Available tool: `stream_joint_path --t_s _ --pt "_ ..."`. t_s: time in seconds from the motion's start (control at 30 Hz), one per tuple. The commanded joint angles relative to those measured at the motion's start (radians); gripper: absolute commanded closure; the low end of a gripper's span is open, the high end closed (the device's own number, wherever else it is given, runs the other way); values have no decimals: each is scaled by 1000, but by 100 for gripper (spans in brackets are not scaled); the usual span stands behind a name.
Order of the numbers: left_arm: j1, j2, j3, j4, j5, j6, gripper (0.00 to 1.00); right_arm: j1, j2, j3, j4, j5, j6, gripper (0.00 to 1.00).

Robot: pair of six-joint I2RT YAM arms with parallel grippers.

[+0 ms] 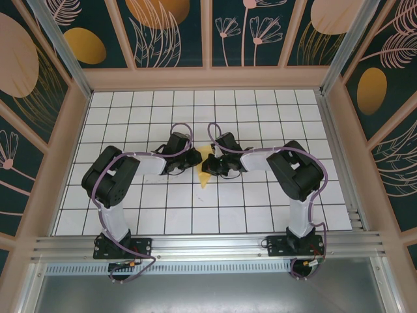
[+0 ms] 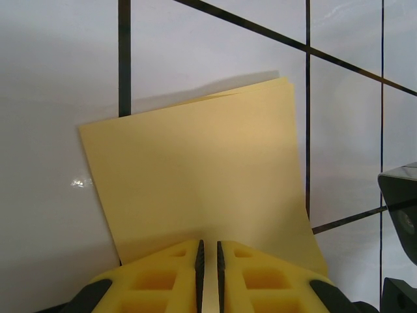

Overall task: Fold a paper plane with a square sheet of paper (pick it up from the middle)
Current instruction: Third fold the triangle at the center of the table.

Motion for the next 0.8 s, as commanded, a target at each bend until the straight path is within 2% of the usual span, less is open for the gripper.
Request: stream_joint_path --t_s 0.0,0.57,0.77 --pt "2 15 10 -19 11 20 83 6 25 19 24 -8 -21 94" --pt "2 7 6 -19 13 15 83 5 47 19 20 2 -30 93" --pt "8 -63 0 -24 -29 -19 81 6 49 10 -3 17 -43 82"
